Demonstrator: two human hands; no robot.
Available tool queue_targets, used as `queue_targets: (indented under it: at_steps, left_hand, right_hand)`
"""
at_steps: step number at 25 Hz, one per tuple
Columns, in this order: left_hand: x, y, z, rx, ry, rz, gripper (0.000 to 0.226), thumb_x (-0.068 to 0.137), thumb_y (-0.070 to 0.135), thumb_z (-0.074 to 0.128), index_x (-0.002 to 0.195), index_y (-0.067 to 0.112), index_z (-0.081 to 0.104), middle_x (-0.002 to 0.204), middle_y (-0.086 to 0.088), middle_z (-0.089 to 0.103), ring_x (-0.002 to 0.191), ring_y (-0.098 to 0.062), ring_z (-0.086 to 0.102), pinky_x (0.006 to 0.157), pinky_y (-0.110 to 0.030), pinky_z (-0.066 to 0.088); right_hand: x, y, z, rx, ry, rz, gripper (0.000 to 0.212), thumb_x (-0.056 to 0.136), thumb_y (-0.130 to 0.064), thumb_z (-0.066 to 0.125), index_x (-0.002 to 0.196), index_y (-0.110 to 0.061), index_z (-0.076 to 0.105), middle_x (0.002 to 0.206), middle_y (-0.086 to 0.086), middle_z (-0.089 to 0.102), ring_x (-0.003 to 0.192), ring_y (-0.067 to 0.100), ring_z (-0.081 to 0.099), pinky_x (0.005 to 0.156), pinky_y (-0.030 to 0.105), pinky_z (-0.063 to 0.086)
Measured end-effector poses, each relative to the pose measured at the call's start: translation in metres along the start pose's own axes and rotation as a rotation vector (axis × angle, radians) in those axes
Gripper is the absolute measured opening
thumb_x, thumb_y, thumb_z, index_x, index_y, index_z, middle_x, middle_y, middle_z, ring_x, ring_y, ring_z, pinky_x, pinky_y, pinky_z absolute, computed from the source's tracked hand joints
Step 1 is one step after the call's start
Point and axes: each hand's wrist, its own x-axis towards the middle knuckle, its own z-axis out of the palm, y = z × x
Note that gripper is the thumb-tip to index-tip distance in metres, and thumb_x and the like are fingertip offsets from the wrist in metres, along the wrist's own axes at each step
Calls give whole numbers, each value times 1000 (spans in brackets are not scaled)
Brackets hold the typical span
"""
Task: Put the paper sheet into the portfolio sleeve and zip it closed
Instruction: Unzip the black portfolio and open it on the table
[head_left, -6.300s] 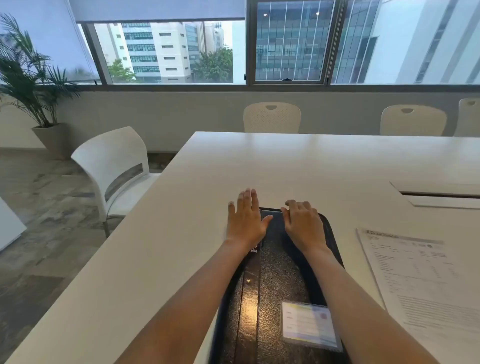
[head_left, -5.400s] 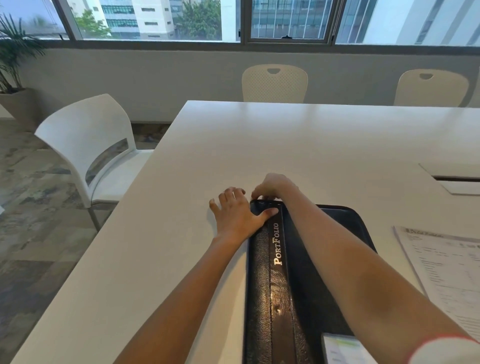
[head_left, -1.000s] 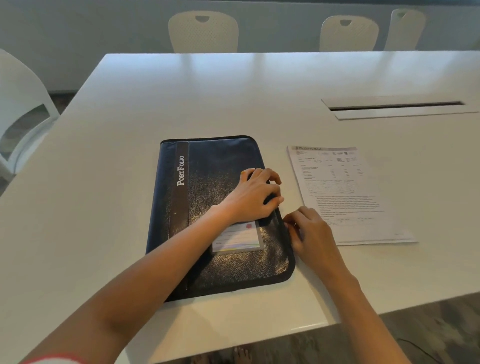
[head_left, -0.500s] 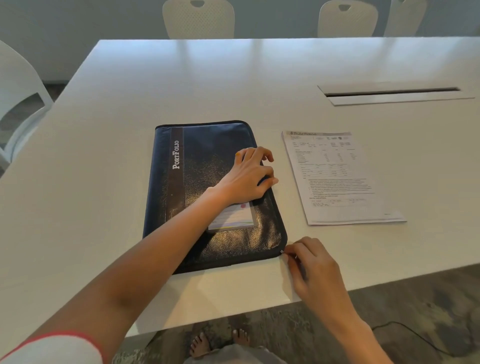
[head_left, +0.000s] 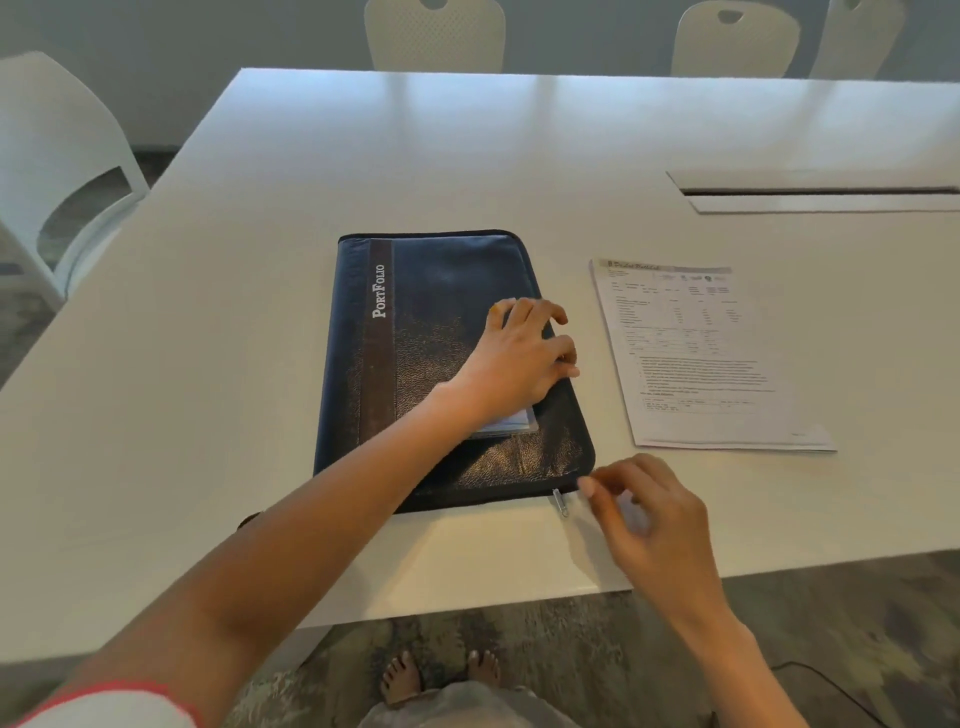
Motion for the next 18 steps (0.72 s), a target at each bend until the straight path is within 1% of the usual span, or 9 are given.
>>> queue_targets:
  at_steps: [1, 3, 4, 6, 8, 10, 11, 14, 18]
  left_hand:
    - [-17, 9, -5, -45, -1, 21, 27, 94, 43, 50, 110, 28, 66, 139, -3, 45, 133, -26, 31, 112, -48, 18]
    - [-62, 27, -12, -167, 5, 81, 25, 93, 41, 52, 110, 28, 65, 136, -3, 49, 129, -25, 39, 109, -47, 25]
    - [-86, 33, -13, -205, 9, 96, 27, 92, 42, 52, 111, 29, 65, 135, -1, 51, 126, -23, 42, 108, -46, 28]
    - [-121, 37, -14, -177, 9, 112, 29, 91, 46, 52, 115, 34, 63, 135, 0, 51, 124, -21, 44, 107, -44, 30]
    - [-134, 38, -11, -77, 17, 145, 26, 91, 44, 53, 114, 37, 64, 136, -2, 51, 126, -23, 43, 109, -48, 29]
    - [-132, 43, -7, 9, 33, 167, 25, 90, 34, 60, 114, 39, 66, 138, -5, 50, 129, -26, 42, 111, -51, 26]
    - [-128, 45, -4, 48, 48, 181, 27, 89, 29, 63, 114, 39, 66, 139, -6, 49, 130, -27, 41, 112, -52, 24]
    - [-119, 51, 5, 128, 84, 220, 27, 87, 23, 65, 111, 35, 67, 137, -6, 49, 130, -28, 39, 112, -53, 21]
    - [-113, 53, 5, 131, 122, 239, 16, 86, 24, 68, 100, 32, 70, 130, -4, 53, 126, -27, 40, 110, -55, 23]
  right_hand:
    - [4, 6, -3, 6, 7, -4, 15, 88, -22, 68, 103, -17, 68, 103, -4, 63, 93, 9, 59, 79, 11, 47]
    - [10, 16, -6, -4, -102, -58, 33, 88, -12, 67, 119, -21, 62, 128, -4, 57, 115, 8, 54, 96, 9, 41]
    - [12, 19, -5, -10, -178, -103, 39, 88, -11, 66, 124, -22, 60, 138, -5, 52, 123, 8, 50, 102, 12, 38]
    - [16, 23, -5, -9, -262, -175, 42, 89, -12, 65, 130, -23, 60, 148, -4, 45, 131, 10, 47, 105, 23, 40]
    - [20, 26, -7, -4, -272, -212, 40, 90, -19, 62, 130, -24, 62, 150, -1, 45, 130, 15, 51, 103, 29, 45]
    - [21, 26, -8, -12, -262, -237, 39, 90, -28, 57, 129, -27, 62, 148, 0, 47, 123, 16, 57, 99, 31, 50]
    - [21, 25, -8, -17, -247, -248, 40, 89, -29, 57, 128, -28, 62, 146, 0, 48, 119, 16, 60, 96, 31, 52]
    - [20, 24, -5, -47, -198, -265, 42, 84, -19, 67, 125, -26, 62, 139, 2, 55, 108, 19, 68, 89, 33, 57]
    - [24, 23, -5, -92, -155, -302, 37, 80, -12, 71, 117, -18, 70, 130, 6, 62, 97, 24, 72, 83, 32, 58]
